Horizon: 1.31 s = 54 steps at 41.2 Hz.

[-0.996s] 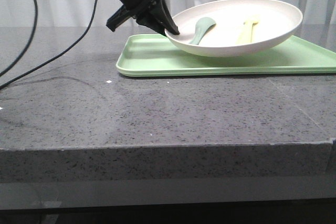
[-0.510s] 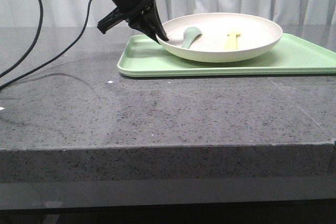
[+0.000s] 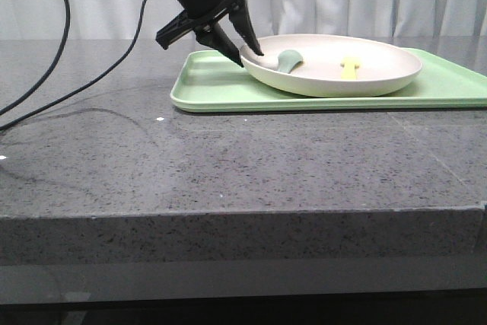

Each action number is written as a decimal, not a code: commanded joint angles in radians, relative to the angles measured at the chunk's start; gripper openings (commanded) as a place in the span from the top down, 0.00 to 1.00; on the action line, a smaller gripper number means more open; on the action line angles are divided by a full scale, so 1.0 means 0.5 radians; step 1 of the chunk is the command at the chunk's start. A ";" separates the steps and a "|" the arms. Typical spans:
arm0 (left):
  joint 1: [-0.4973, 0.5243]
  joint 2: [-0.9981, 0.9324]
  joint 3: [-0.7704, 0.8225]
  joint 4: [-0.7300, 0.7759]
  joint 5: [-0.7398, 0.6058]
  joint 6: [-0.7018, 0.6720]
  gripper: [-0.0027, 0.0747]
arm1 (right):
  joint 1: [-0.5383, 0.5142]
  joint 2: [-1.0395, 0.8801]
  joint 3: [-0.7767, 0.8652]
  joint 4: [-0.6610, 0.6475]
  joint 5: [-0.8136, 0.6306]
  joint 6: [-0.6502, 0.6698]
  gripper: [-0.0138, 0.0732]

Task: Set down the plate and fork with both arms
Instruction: 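Lift the plate with the left gripper and lower it onto the green tray, then open the left gripper and withdraw it from the plate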

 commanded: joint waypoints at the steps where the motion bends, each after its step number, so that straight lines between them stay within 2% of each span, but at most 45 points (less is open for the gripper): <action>1: -0.006 -0.138 -0.090 -0.076 -0.076 0.017 0.57 | 0.003 0.014 -0.078 -0.018 -0.153 -0.013 0.23; 13: 0.122 -0.273 -0.214 -0.068 0.241 0.222 0.60 | 0.003 0.014 -0.078 -0.018 -0.181 -0.013 0.23; 18: 0.153 -0.290 -0.276 -0.059 0.368 0.284 0.77 | 0.003 0.014 -0.078 -0.018 -0.179 -0.013 0.23; 22: 0.153 -0.294 -0.298 -0.014 0.432 0.316 0.97 | 0.003 0.014 -0.078 -0.018 -0.179 -0.013 0.23; 23: 0.153 -0.294 -0.298 -0.004 0.447 0.340 0.99 | 0.003 0.014 -0.078 -0.018 -0.179 -0.013 0.23; 33: 0.153 -0.343 -0.298 0.076 0.529 0.367 0.99 | 0.003 0.014 -0.078 -0.018 -0.174 -0.013 0.23; 40: 0.129 -0.522 -0.256 0.588 0.529 0.372 0.99 | 0.003 0.014 -0.078 -0.018 -0.163 -0.013 0.23; 47: 0.155 -0.828 0.103 0.935 0.529 0.360 0.99 | 0.003 0.014 -0.078 -0.018 -0.161 -0.013 0.23; 54: 0.297 -1.142 0.693 0.955 0.435 0.356 0.99 | 0.003 0.014 -0.078 -0.018 -0.161 -0.013 0.23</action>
